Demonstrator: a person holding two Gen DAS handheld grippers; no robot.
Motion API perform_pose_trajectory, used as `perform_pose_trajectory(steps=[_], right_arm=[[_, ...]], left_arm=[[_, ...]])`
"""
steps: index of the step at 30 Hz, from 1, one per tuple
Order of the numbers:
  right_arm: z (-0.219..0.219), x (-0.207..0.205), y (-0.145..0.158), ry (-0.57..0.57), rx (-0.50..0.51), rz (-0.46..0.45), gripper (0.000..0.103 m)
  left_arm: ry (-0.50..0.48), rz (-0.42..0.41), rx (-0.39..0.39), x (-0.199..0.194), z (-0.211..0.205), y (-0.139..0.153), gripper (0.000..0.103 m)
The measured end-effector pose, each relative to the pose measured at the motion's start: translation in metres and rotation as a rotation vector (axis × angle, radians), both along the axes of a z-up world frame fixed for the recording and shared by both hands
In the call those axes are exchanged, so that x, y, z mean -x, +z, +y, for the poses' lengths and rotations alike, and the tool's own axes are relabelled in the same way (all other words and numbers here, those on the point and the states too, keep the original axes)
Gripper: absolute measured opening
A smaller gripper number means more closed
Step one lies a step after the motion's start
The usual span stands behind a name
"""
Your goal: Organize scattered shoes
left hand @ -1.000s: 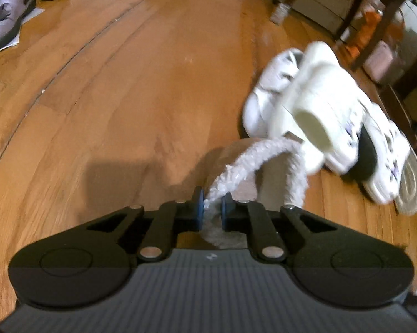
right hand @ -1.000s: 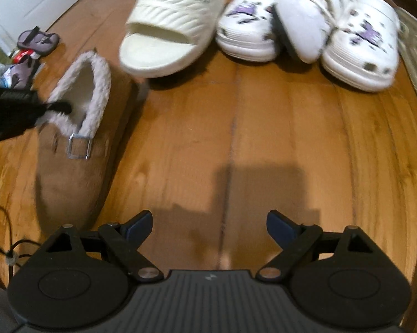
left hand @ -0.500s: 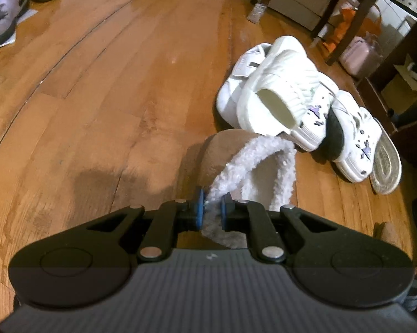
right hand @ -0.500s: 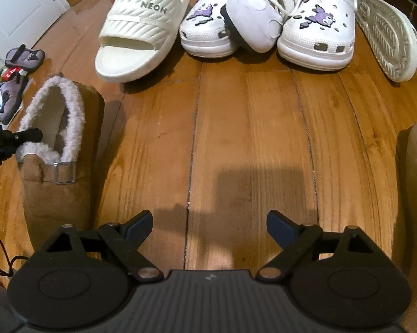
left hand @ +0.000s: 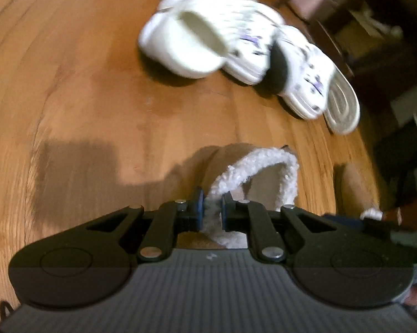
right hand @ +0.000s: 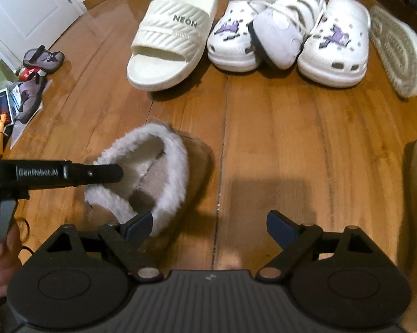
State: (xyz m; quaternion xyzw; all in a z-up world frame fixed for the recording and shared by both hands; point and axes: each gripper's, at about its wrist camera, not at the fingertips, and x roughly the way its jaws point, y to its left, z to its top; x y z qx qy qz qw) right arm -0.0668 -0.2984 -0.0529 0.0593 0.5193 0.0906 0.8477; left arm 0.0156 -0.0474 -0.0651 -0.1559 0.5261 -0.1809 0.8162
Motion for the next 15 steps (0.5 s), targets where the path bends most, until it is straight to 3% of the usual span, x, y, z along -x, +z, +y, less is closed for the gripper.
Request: perform_pose_trajectory(steps=[2,3,4,6,8,10,12,15], right_arm=[[-0.004,0.003,0.004,-0.02,0.065,-0.021,0.09],[-0.006,0.003,0.003,-0.029,0.097,-0.033,0.09],[-0.007,0.003,0.003,-0.037,0.128,-0.045,0.09],[-0.008,0.003,0.0,-0.034,0.14,-0.065,0.088],[-0.006,0.001,-0.001,-0.003,0.109,-0.087,0.087],[0.001,-0.002,0.003,0.047,0.102,-0.126,0.087],[0.012,-0.007,0.007,0.123,0.111,-0.182,0.087],[0.029,-0.022,0.0,0.249,0.094,-0.225,0.087]], left_arm=[[-0.044,-0.009,-0.081,0.002,-0.012,0.007,0.052],[-0.05,-0.009,-0.114,0.002,-0.012,0.011,0.081],[-0.041,-0.01,-0.139,0.002,-0.008,0.014,0.096],[0.005,-0.004,-0.12,0.007,0.006,0.018,0.096],[0.083,0.054,0.056,0.011,0.029,0.016,0.096],[0.132,0.084,0.139,0.014,0.037,0.012,0.097],[0.141,0.09,0.105,0.017,0.037,0.013,0.097],[0.111,0.096,-0.021,0.022,0.033,0.012,0.097]])
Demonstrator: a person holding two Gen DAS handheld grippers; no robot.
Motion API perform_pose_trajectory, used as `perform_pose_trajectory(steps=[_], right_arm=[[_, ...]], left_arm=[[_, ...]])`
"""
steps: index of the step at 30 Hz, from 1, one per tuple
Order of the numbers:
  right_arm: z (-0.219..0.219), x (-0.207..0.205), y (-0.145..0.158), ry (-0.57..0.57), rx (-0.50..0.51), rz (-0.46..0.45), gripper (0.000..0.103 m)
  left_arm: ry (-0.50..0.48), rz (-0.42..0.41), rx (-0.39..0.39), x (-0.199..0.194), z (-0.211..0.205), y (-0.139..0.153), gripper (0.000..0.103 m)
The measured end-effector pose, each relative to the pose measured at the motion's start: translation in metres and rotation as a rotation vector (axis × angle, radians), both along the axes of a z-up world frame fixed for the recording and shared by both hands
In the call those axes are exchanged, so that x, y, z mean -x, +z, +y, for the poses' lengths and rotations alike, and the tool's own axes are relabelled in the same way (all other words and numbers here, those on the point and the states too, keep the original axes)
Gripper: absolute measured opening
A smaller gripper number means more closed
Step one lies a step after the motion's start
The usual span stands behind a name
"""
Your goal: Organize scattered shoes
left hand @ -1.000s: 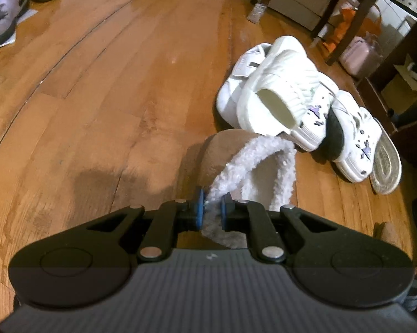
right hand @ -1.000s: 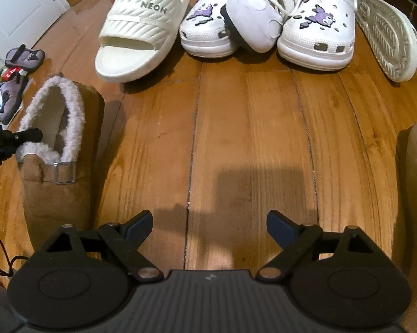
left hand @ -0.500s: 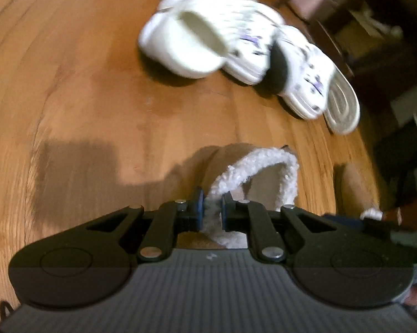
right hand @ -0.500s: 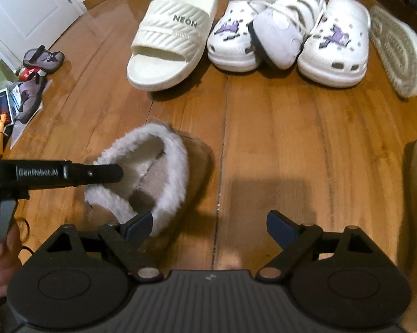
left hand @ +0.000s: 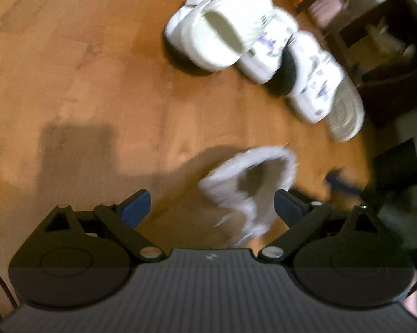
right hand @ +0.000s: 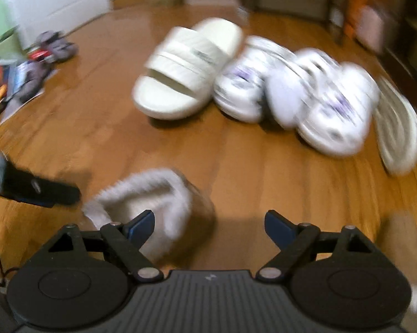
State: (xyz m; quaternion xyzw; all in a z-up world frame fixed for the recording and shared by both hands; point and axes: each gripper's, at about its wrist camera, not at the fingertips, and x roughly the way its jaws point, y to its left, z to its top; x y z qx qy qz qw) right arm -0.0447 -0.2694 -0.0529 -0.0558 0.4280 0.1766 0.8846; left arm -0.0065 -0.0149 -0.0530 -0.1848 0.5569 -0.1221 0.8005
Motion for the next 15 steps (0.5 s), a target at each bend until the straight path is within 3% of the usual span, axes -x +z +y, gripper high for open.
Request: perform_pose_trajectory(steps=[1,3,6,8,10,11,13,15], right_arm=[[0.005,-0.004,-0.003,0.022,0.015,-0.009,0.087],[0.022,-0.018,-0.016,0.053,0.15,-0.046,0.085],[0.038,-0.029,-0.024,0.084,0.259,-0.08,0.077],[0.042,-0.032,-0.028,0.118,0.235,-0.061,0.071],[0.044,-0.034,-0.033,0.14,0.222,-0.033,0.036],[0.043,-0.034,-0.036,0.138,0.214,-0.009,0.026],[0.034,-0.034,-0.036,0.066,0.169,0.013,0.022],[0.004,-0.037,-0.033,-0.097,0.009,0.106,0.023]], left_arm=[[-0.004,-0.003,-0.009,0.003,0.002,-0.001,0.097],[-0.011,-0.007,-0.024,0.007,0.006,-0.002,0.097],[0.04,0.022,-0.004,0.008,0.023,-0.01,0.097],[0.059,0.022,-0.001,0.008,0.03,-0.011,0.097],[0.068,0.017,0.006,0.008,0.034,-0.01,0.097],[0.071,0.017,0.011,0.008,0.035,-0.011,0.097],[0.072,0.026,0.014,0.008,0.036,-0.012,0.097],[0.068,0.039,0.003,0.008,0.033,-0.015,0.097]])
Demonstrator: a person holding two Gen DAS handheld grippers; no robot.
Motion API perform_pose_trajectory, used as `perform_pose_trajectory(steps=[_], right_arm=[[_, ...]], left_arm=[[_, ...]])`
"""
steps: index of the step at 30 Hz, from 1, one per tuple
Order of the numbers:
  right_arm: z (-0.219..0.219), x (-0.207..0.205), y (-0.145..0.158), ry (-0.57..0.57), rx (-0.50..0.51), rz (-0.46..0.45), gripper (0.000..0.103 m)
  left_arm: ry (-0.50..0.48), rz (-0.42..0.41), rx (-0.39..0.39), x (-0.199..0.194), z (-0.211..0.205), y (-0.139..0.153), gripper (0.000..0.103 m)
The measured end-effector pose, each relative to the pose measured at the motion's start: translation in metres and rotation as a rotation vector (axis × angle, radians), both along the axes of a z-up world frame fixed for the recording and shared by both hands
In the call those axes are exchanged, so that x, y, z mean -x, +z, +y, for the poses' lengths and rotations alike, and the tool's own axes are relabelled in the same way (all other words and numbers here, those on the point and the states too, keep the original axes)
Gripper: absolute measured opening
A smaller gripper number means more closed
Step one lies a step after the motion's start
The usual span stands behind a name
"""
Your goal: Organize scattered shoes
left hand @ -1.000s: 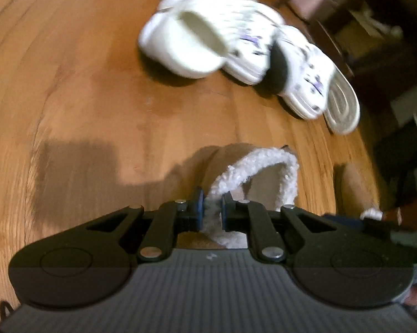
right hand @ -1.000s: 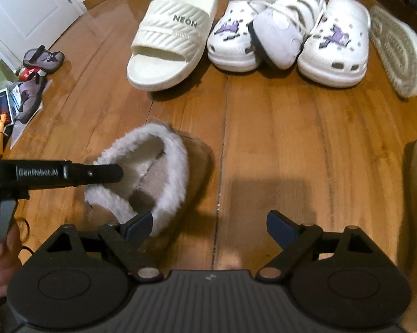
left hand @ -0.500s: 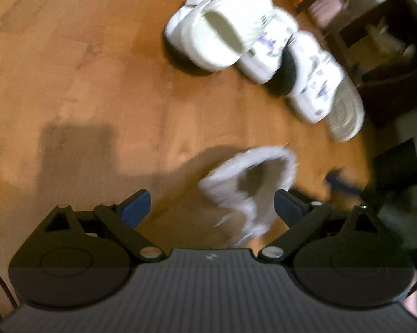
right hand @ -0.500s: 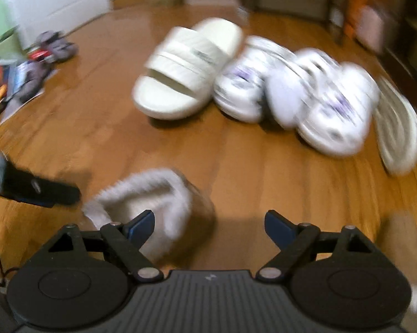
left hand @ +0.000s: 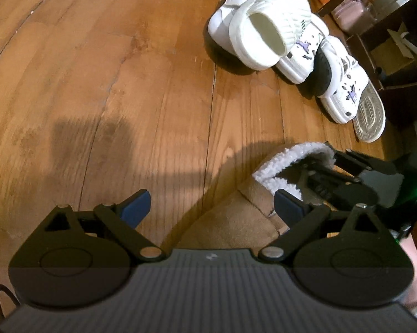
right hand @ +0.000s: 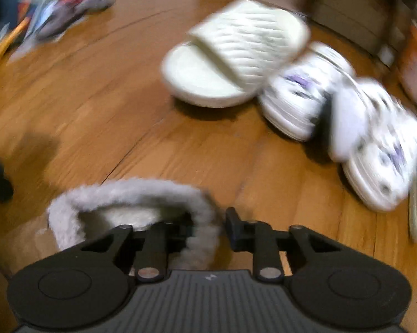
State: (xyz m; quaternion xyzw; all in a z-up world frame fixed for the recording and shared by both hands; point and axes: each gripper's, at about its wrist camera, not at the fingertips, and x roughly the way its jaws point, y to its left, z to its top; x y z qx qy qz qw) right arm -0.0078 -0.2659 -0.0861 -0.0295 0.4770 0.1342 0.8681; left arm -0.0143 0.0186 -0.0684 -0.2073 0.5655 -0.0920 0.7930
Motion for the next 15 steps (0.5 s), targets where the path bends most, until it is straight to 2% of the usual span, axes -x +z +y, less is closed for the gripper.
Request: perform_pose_trajectory(steps=[2,4,5,7,8,12,15], right_arm=[[-0.03,-0.001,0.002,-0.165,-0.142,0.077,0.023],[-0.043,0.009,0.005,-0.228,-0.123,0.061,0.023],[-0.061,0.021,0.007,-0.293,-0.159,0.062,0.023],[-0.087,0.036,0.009,-0.4,-0.281,0.117,0.024],[-0.11,0.054,0.011,-0.5,-0.378,0.165,0.024],[-0.157,0.112,0.017,-0.684,-0.422,0.161,0.024],[-0.195,0.14,0.005,-0.886,-0.532,0.231,0.024]], left_arm=[[-0.012,0.004,-0.014,0.001,-0.003,0.0,0.097],[-0.018,0.001,-0.02,0.002,-0.007,0.001,0.097],[-0.019,0.0,-0.015,0.002,-0.009,0.001,0.097],[-0.021,0.0,0.021,0.005,-0.014,0.003,0.097],[-0.024,-0.007,0.02,0.006,-0.017,0.005,0.097],[-0.086,-0.098,-0.056,0.017,-0.058,0.025,0.097],[-0.13,-0.084,0.045,0.018,-0.076,0.023,0.097]])
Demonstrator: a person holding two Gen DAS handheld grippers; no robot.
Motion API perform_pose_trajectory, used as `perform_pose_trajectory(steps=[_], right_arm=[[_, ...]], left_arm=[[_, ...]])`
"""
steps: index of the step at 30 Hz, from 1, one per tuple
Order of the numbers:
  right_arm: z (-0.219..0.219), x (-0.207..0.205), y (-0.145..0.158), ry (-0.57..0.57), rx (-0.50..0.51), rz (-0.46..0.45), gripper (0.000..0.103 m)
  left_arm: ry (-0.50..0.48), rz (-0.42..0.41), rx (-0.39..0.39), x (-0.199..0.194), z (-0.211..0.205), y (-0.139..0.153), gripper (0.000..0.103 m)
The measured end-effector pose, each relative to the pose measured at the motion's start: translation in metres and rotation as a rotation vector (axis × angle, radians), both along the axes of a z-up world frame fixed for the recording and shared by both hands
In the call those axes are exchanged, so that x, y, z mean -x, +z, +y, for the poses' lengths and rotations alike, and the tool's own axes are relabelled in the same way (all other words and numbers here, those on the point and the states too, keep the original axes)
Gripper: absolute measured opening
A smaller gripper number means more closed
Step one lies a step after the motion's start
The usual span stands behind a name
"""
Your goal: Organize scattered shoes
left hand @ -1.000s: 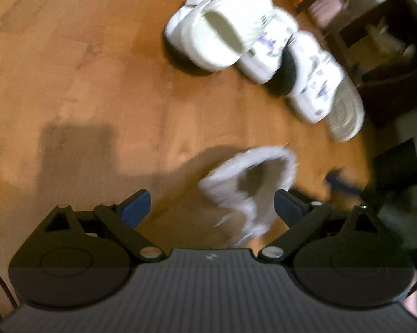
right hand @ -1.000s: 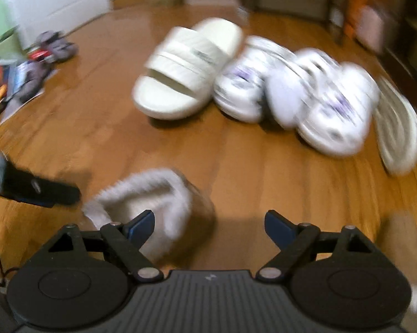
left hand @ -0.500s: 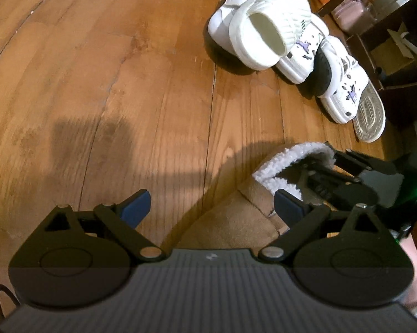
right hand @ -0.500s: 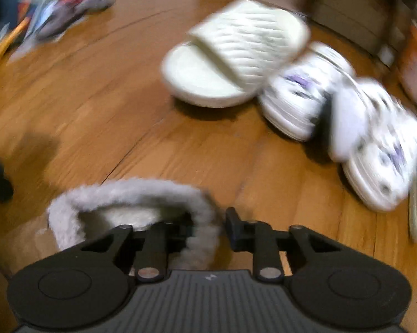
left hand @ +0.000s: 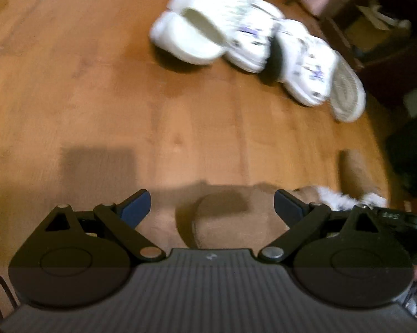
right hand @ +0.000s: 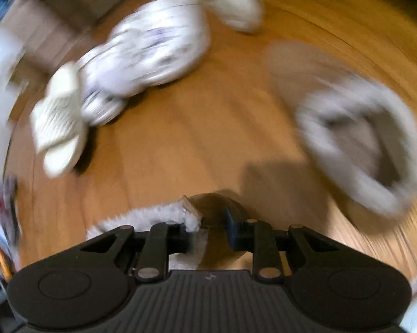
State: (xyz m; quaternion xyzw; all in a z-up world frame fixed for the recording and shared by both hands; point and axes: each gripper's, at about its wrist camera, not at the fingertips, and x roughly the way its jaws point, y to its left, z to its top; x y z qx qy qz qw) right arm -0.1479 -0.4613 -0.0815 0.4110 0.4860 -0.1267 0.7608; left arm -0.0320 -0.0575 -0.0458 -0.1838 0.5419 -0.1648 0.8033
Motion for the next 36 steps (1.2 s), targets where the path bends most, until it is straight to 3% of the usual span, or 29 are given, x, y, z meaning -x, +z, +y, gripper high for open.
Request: perform_pose_trajectory(steps=[2,6,10,14,16,20,24,27,32,36], right_arm=[[-0.017,0.013,-0.01,-0.094,-0.072,0.024,0.024],[-0.033,0.03,-0.027,-0.221,-0.225,0.048,0.024],[-0.036,0.032,-0.032,-0.257,-0.309,0.044,0.025],[-0.03,0.049,-0.051,-0.305,-0.531,0.06,0.027],[-0.027,0.055,-0.05,-0.264,-0.532,0.056,0.029],[-0.012,0.04,-0.04,-0.103,-0.453,0.03,0.038],[-0.004,0.031,-0.025,-0.011,-0.359,0.043,0.042],[0.0,0.035,0.0,0.09,-0.202,-0.02,0.072],[0.021,0.034,0.047,0.285,0.247,-0.16,0.074],[0.036,0.017,0.038,0.353,0.371,-0.222,0.07]], left_arm=[[-0.036,0.017,0.021,0.001,-0.013,-0.006,0.097],[-0.117,-0.004,-0.025,0.004,-0.037,-0.009,0.097],[-0.175,-0.032,-0.04,0.009,-0.05,-0.007,0.097],[-0.268,-0.049,-0.04,0.013,-0.064,-0.01,0.097],[-0.315,-0.043,-0.071,0.014,-0.072,-0.017,0.097],[-0.388,-0.051,-0.092,0.014,-0.091,-0.024,0.097],[-0.43,-0.102,-0.153,0.019,-0.106,-0.023,0.097],[-0.44,-0.089,-0.169,0.02,-0.109,-0.028,0.097],[-0.446,-0.083,-0.156,0.018,-0.114,-0.031,0.097],[-0.461,-0.088,-0.099,0.018,-0.117,-0.033,0.097]])
